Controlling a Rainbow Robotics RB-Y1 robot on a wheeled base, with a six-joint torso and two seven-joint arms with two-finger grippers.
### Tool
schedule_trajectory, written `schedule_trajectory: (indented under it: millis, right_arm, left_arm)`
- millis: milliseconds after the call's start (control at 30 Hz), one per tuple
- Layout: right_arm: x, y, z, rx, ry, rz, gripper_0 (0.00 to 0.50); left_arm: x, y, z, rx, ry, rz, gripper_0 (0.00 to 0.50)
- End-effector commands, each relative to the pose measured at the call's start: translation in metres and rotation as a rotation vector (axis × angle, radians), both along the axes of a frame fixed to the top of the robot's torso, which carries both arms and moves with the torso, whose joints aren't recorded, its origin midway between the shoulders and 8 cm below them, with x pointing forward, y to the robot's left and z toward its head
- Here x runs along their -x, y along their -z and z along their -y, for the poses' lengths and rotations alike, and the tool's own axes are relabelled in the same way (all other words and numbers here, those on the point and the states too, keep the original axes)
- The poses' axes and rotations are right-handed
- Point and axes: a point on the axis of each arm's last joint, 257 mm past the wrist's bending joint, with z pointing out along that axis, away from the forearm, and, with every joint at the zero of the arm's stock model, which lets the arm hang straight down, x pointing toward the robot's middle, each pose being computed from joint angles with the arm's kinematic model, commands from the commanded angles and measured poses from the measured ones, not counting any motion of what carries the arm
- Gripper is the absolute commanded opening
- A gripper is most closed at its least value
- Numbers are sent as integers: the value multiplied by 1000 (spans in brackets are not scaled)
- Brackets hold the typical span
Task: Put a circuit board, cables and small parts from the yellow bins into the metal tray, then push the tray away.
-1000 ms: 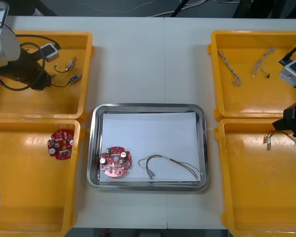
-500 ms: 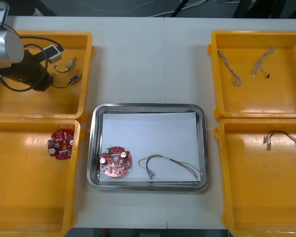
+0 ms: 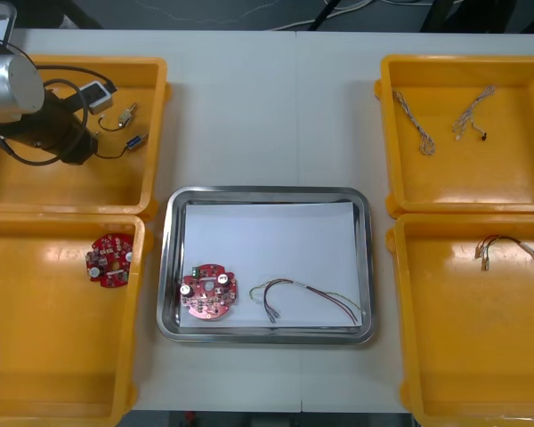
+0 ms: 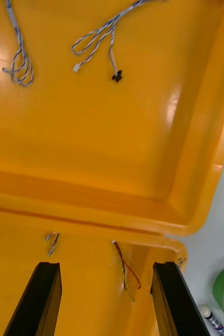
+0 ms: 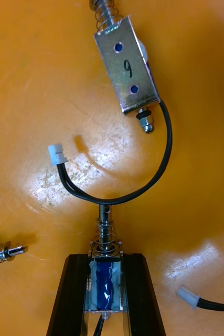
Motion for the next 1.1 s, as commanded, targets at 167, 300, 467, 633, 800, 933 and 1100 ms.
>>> schedule_trajectory:
  millis: [167,300,467,633,800,933,1100]
  right_arm:
    - [-44,-34,13,101,-24,97,500]
    - [-59,-39,11,94,-34,127,500]
    - [-78,-39,-1,59,-54,168,500]
    - [-101,-27,-18,49,-88,193,500]
    - [-117,-13,-30,41,-112,215,500]
    - [-134,2,-48,17,-134,253,500]
    - [-149,17,-70,-35,-153,285,500]
  left_arm:
    - [3,-39,15,49,34,9,0]
    - [11,-53,11,48,31,0,0]
    - [23,-69,8,84,19,-19,0]
    - [38,-80,5,120,0,-52,0]
    - [52,-90,6,138,-46,-82,0]
    - [70,-104,8,138,-105,-89,0]
    - [90,-108,17,184,-175,-115,0]
